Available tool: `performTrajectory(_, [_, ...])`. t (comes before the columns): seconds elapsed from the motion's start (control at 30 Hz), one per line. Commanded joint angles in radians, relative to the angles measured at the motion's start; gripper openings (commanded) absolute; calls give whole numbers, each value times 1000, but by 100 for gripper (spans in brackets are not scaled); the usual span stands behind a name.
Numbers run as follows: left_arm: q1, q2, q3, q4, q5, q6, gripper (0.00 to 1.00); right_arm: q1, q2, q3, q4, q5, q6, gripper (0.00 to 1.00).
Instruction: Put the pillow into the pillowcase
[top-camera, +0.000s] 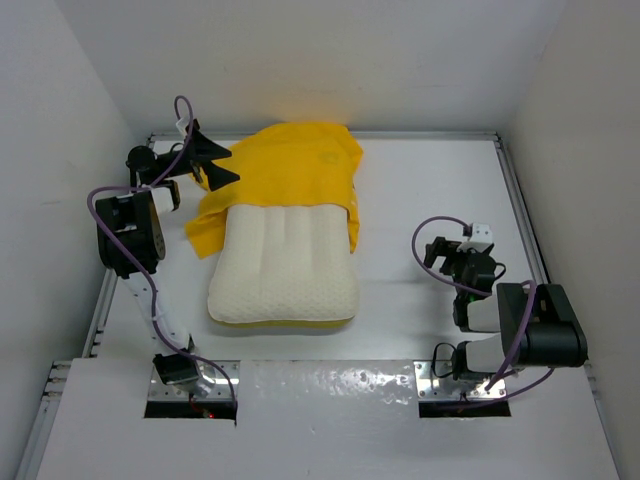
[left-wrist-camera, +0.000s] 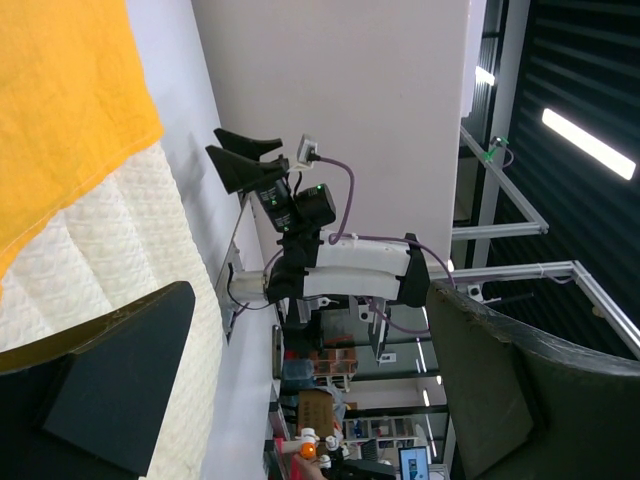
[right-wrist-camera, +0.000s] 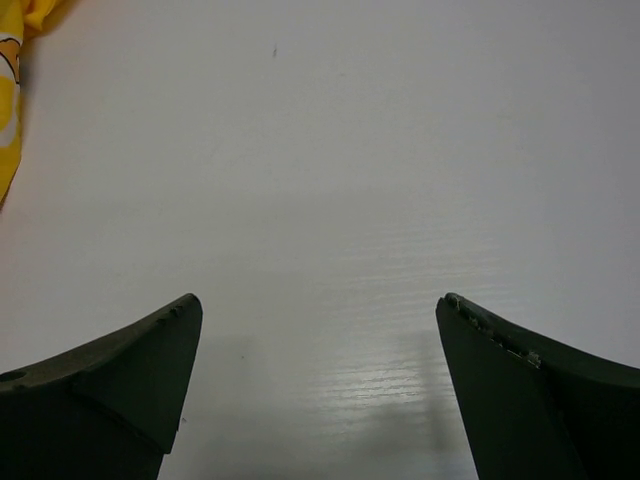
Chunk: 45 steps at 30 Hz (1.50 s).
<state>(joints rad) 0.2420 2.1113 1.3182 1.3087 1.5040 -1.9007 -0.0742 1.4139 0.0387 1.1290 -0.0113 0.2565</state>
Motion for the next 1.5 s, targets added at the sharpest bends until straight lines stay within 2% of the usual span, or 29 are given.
performTrajectory(0.0, [3, -43, 21, 580, 127, 15, 99, 7, -4, -85, 69, -41, -19, 99])
performTrajectory(0.53, [5, -71, 19, 583, 125, 32, 100, 7, -7, -82, 69, -50, -23, 99])
performTrajectory(0.87, [26, -114, 102, 580, 87, 71, 100, 7, -6, -82, 69, -49, -22, 99])
performTrajectory(0.93, [40, -138, 79, 528, 21, 150, 100, 7, -7, -82, 68, -50, -23, 99])
performTrajectory(0.97, [52, -189, 23, 442, 1, 223, 100, 7, -7, -82, 69, -49, -23, 99])
performTrajectory(1.0, [56, -223, 0, 352, -10, 309, 100, 7, -6, -82, 68, -49, -23, 99])
performTrajectory(1.03, [57, -258, -22, 199, -4, 492, 100, 5, -7, -82, 69, -50, -23, 99])
performTrajectory(1.1, [60, -376, -66, 111, 13, 633, 100, 7, -6, -82, 69, -50, -22, 99])
performTrajectory(1.13, [66, -402, -73, 150, 21, 612, 100, 7, -7, -82, 68, -49, -22, 99])
performTrajectory(1.17, [74, -418, -74, 232, 15, 529, 100, 7, -6, -82, 69, -49, -22, 99])
performTrajectory(1.2, [95, -415, -68, 444, 4, 429, 100, 7, -7, -82, 69, -52, -23, 99])
performTrajectory(1.23, [103, -407, -60, 486, -25, 338, 100, 7, -7, -82, 69, -52, -23, 99])
performTrajectory(1.27, [105, -407, -45, 451, -40, 432, 100, 7, -7, -83, 68, -52, -22, 99])
performTrajectory(1.3, [89, -410, -42, 200, -79, 578, 100, 7, -7, -82, 69, -52, -23, 99])
performTrajectory(1.33, [76, -412, -31, 34, -143, 841, 100, 7, -6, -82, 69, -52, -23, 99])
performTrajectory(1.37, [62, -409, 33, -152, -157, 976, 100, 7, -7, -82, 68, -52, -22, 99])
performTrajectory(1.4, [39, -407, 74, -489, -177, 1219, 100, 7, -7, -83, 69, -52, -23, 99])
performTrajectory(1.47, [33, -415, 195, -801, -221, 1432, 100, 7, -6, -82, 68, -52, -23, 99])
